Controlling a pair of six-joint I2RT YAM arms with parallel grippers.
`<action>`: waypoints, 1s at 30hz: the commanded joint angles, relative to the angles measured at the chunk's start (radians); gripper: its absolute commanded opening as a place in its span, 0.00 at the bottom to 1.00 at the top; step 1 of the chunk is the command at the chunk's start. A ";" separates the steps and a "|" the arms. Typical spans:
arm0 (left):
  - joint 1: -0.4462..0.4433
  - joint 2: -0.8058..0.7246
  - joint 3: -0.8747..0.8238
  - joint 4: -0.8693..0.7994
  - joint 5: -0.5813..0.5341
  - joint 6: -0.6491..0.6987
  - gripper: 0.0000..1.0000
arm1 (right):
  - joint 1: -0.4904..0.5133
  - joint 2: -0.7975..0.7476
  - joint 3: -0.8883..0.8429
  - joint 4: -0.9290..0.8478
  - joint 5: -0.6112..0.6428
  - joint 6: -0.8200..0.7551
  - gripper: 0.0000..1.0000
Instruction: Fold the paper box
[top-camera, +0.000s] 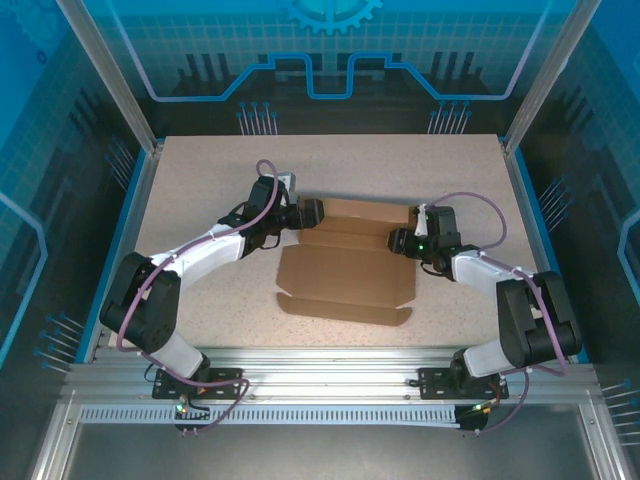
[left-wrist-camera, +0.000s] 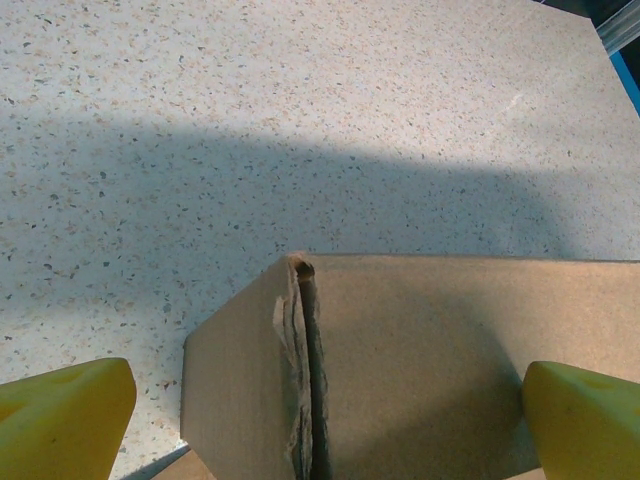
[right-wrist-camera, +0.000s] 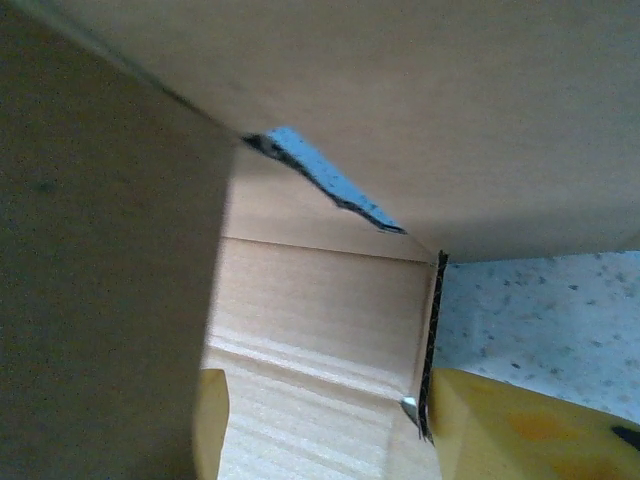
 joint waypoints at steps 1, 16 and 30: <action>-0.003 0.001 0.013 -0.077 -0.009 0.013 0.99 | 0.020 0.022 0.016 0.055 -0.020 0.020 0.56; -0.003 0.002 0.008 -0.074 -0.011 0.012 0.99 | 0.067 0.097 0.015 0.102 -0.054 0.049 0.55; 0.004 0.008 0.037 -0.103 -0.018 0.006 0.99 | -0.076 -0.287 0.050 -0.342 -0.092 -0.079 0.58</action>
